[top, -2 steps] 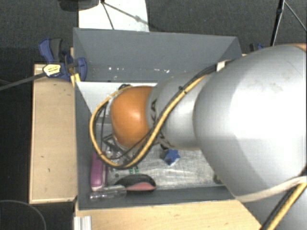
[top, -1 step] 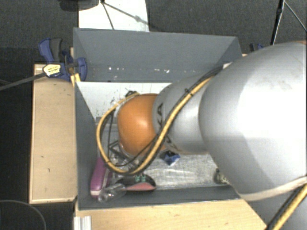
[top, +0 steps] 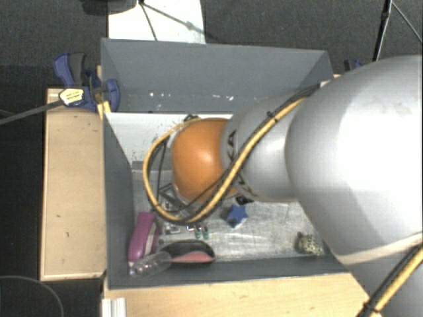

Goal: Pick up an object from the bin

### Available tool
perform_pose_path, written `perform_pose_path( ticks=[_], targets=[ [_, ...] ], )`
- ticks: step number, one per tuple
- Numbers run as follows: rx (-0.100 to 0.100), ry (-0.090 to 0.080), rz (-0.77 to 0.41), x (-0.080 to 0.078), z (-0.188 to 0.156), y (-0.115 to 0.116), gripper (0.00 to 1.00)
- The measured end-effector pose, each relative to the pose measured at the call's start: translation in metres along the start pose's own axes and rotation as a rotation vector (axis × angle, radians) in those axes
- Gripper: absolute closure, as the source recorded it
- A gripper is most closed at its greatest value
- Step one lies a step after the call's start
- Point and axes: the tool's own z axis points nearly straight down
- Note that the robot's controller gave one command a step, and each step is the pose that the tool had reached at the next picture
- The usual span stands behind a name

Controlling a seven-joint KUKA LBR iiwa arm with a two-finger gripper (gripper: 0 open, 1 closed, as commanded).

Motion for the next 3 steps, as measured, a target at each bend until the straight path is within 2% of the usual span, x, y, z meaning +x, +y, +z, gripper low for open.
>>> perform_pose_path(
  ticks=[1,2,3],
  targets=[
    [0.001,0.001,0.004,0.001,0.001,0.0,0.0],
    [0.004,0.001,0.243,-0.05,-0.035,-0.038,0.0],
    [0.009,0.008,0.205,-0.016,-0.045,-0.12,0.0]
  ],
)
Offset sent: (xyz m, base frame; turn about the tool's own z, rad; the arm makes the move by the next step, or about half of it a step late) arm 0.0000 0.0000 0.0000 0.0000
